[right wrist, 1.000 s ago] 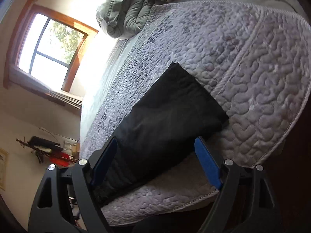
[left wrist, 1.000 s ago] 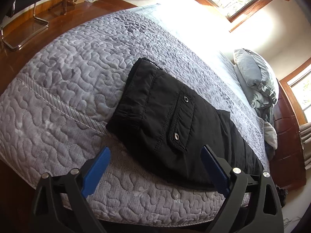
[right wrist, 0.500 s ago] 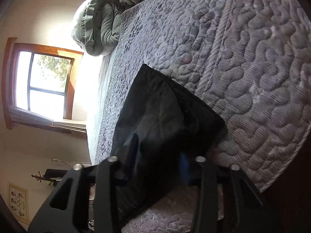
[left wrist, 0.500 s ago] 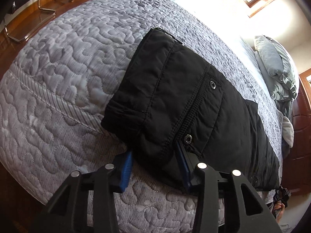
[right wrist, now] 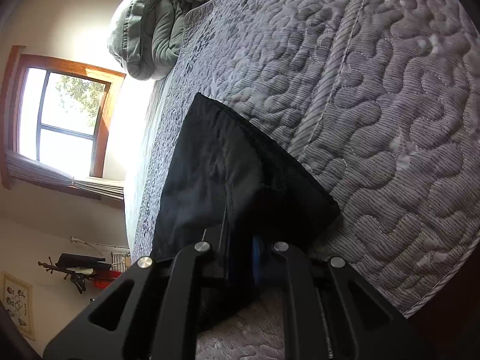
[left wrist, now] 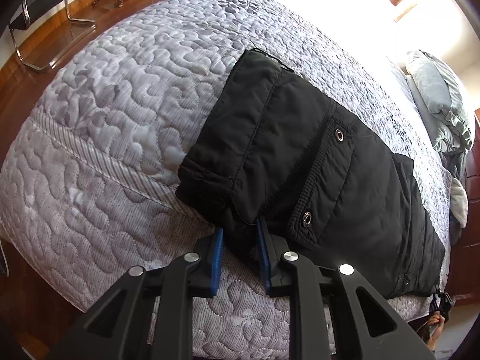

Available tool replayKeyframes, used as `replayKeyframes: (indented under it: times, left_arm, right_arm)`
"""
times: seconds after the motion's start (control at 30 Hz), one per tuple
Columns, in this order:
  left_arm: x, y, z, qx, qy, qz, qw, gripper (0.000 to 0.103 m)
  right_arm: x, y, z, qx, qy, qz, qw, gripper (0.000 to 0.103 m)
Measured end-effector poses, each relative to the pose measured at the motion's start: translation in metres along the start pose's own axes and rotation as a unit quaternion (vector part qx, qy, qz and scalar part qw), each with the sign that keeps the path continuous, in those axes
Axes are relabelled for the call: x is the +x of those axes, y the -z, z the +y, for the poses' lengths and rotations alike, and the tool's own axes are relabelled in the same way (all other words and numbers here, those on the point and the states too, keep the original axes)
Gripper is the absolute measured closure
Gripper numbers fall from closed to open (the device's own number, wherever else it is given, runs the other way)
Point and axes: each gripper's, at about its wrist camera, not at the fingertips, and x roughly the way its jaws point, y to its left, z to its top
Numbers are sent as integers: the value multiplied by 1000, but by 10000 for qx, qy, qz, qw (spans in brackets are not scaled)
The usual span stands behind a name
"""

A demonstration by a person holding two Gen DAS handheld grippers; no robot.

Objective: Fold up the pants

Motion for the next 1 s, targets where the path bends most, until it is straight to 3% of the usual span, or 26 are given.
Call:
replayKeyframes:
  times: [0.17,0.37,0.43,0.5,0.6,0.67,0.8,0.93,1.0]
  left_arm:
    - [4,1,-2,109,-59,5,9999,82]
    - [-4,6,0,193,142,-163,9996,76]
    - [-11,8,-3,243,200,-256,9992,69]
    - [-18,10,-9,301,164,-330,9989,44]
    - [-25,15,-17,482,9,-397,9980,24]
    - [-29,18,-19,550,-10,-433,9976,19]
    - [-30,21,-20,362,321,-576,9972,10]
    - [-19,18,-28,356,336,-491,9976,9]
    - [-15,16,-31,365,298,-472,9978,9]
  right_arm:
    - [-1,0,-1,-155,204,147,9996,85]
    - [-44,6,17,-585,456,-117,9972,78]
    - [-54,10,30,-781,566,-257,9950,77]
    - [-60,15,39,-903,754,-346,9925,74]
    - [-68,20,44,-1116,995,-547,9872,73]
    - [-70,21,43,-1111,913,-627,9876,73]
    - [-49,19,49,-1065,493,-462,9920,72]
    - [-18,17,32,-842,658,-140,9942,71]
    - [-11,15,21,-819,744,-44,9939,79]
